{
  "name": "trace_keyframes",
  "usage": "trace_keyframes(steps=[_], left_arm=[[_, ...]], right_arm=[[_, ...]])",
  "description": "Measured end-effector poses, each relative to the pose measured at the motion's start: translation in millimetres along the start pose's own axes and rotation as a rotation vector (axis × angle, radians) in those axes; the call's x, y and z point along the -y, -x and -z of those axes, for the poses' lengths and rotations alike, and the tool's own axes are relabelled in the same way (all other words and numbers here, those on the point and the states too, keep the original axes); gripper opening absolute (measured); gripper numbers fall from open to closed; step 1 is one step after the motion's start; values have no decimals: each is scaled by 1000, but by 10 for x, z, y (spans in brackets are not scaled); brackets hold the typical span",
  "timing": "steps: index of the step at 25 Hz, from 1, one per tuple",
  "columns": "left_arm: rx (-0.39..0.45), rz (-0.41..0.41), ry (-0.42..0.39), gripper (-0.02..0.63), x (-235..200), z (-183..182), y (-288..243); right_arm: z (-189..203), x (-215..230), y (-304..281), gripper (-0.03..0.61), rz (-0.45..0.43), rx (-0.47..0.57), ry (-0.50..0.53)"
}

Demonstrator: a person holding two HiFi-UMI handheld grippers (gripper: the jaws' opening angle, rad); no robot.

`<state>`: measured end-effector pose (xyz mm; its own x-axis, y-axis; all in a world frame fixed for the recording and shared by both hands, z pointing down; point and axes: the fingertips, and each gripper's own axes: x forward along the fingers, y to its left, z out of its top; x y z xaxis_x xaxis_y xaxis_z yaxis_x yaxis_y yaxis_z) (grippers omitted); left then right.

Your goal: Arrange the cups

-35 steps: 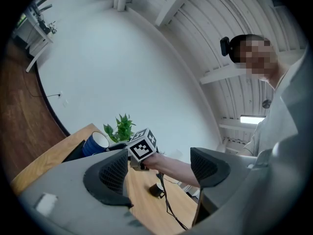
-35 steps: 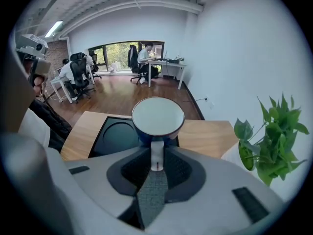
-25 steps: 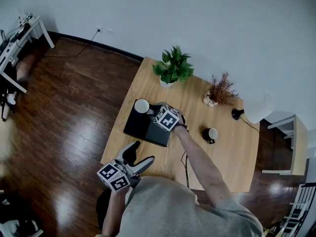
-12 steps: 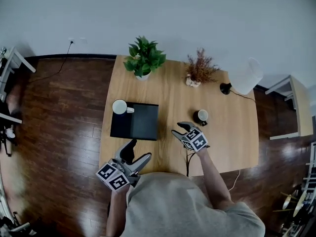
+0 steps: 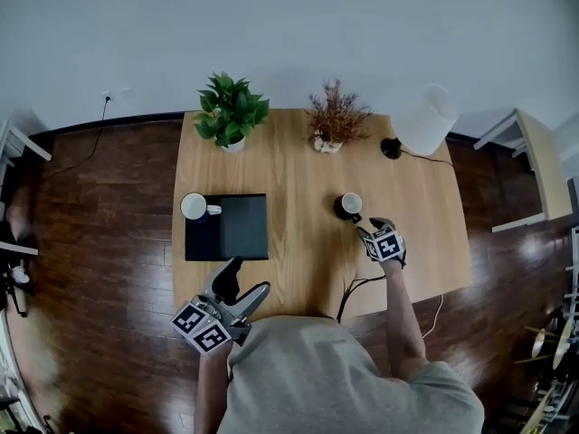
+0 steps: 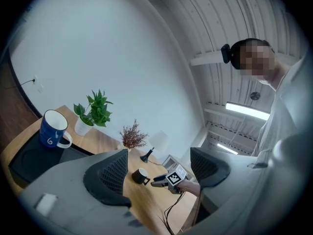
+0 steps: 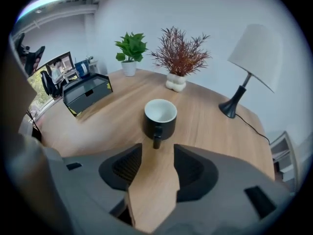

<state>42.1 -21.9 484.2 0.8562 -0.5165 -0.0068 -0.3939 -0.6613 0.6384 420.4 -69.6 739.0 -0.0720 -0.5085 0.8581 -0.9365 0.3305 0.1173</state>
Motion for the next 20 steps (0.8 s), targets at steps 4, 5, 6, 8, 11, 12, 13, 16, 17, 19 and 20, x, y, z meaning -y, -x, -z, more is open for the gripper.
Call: trace_keyframes(steps=[4,5,6,8,11,12,13,16,17,19,20], left_arm=[[-7,5,-14,390,39,4,-44],[-6,5,-16,390,44,2,-53],[-5,5,-18,390,49,1,-56],[-2,2,-19,390,54,-4,-49],[1,-6,-19,390,40,-12,-34],[4,-10,-18,390,33,-12,-25],[7,-14,-17,390,25,-10,-11],[17,-28,-11,390,-12,9,32],[18,-30,-10,390,-26,22,40],[17,-32,-7,390,-56,51,63],[17,-35,-2,390,-72,65,84]], right_arm=[[-57,30,-220,198,-37,-32,29],[-67,34,-266,181,-44,-44,31],[-77,35,-309,179,-49,-54,31],[-113,30,-381,157,-54,-76,37],[-160,50,-442,127,-47,-130,64],[-162,62,-443,120,-42,-151,73],[-160,66,-440,87,-41,-169,81],[-174,43,-415,84,-49,-176,99],[-185,38,-395,84,-50,-165,98],[-214,-5,-343,83,-64,-136,82],[-238,-57,-315,84,-79,-122,76]])
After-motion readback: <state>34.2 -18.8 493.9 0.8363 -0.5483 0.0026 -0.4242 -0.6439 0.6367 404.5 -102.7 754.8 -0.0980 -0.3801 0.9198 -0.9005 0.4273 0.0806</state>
